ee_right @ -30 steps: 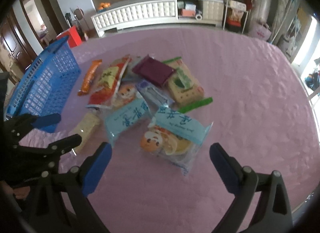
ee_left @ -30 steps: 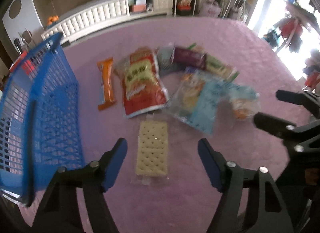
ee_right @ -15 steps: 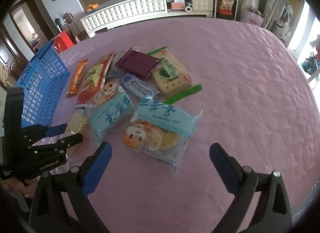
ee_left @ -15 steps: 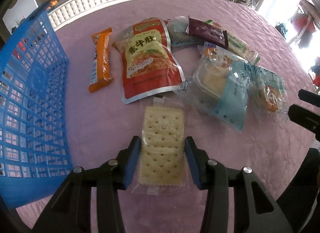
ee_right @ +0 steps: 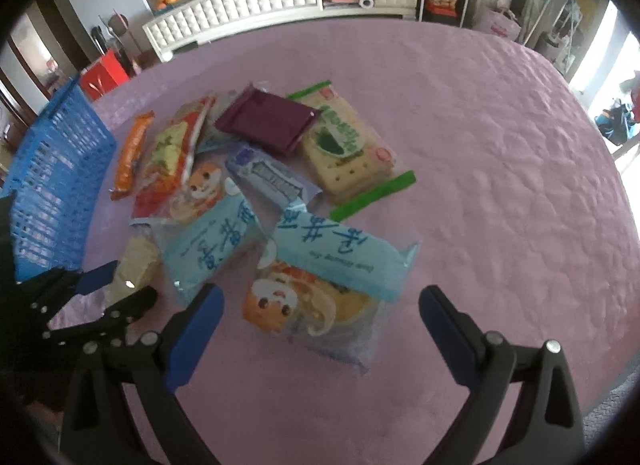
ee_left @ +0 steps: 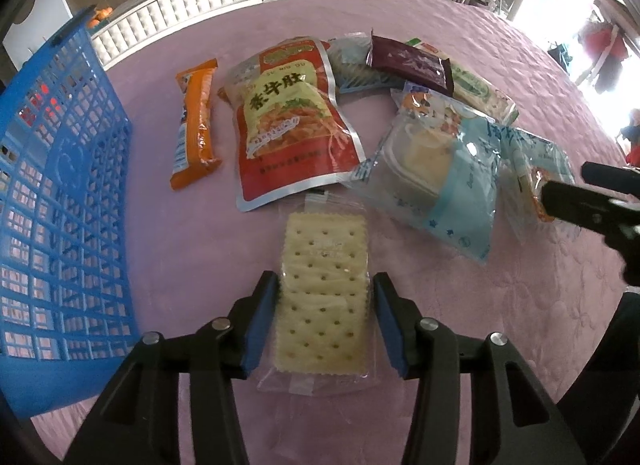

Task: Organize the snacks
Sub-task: 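Grasp the blue-printed bread bag with the right gripper while the left lifts the crackers, then drop the crackers into the blue basket with the left gripper while the right carries the bag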

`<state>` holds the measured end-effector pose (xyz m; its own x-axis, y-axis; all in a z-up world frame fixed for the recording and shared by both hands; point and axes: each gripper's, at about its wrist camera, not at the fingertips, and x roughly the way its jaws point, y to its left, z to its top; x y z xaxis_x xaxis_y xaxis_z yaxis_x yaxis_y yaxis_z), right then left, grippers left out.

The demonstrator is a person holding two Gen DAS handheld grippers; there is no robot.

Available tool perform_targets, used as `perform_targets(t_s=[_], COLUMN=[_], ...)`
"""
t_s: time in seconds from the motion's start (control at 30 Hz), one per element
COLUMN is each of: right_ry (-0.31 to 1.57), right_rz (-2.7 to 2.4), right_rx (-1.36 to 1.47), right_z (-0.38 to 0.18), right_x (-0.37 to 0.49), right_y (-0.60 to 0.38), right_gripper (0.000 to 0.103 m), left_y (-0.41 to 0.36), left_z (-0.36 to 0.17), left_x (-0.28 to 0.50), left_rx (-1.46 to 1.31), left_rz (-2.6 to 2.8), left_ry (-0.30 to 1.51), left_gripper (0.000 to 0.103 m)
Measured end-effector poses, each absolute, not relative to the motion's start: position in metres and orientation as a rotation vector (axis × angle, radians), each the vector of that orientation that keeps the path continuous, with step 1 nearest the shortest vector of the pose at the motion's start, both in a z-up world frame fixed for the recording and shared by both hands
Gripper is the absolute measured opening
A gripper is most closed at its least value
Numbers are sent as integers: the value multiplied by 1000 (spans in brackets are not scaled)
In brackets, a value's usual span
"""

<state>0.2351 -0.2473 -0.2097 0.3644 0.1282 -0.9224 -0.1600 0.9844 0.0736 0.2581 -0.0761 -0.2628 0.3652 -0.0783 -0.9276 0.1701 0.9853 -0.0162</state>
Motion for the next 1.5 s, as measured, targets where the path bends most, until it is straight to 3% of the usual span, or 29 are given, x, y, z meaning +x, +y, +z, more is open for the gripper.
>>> perform_targets(t_s=[0.2, 0.23, 0.63, 1.1, 1.5], right_ry=[1206, 1207, 1154, 968, 820], right_rz=[163, 168, 190, 244, 418], right_rx=[-55, -52, -61, -13, -52], right_z=[-221, -223, -214, -117, -48], right_x=[243, 243, 227, 153, 123], right_y=[-243, -243, -247, -230, -151], right_gripper=[99, 93, 77, 76, 76], left_y=[-70, -69, -55, -58, -2], left_z=[-259, -259, -226, -134, -67], left_x=[252, 253, 234, 171, 126], left_rx=[42, 27, -14, -3, 1], left_rz=[-135, -134, -146, -151, -98], left_ry=[1148, 1147, 1094, 918, 782], left_gripper=[40, 40, 40, 40, 40])
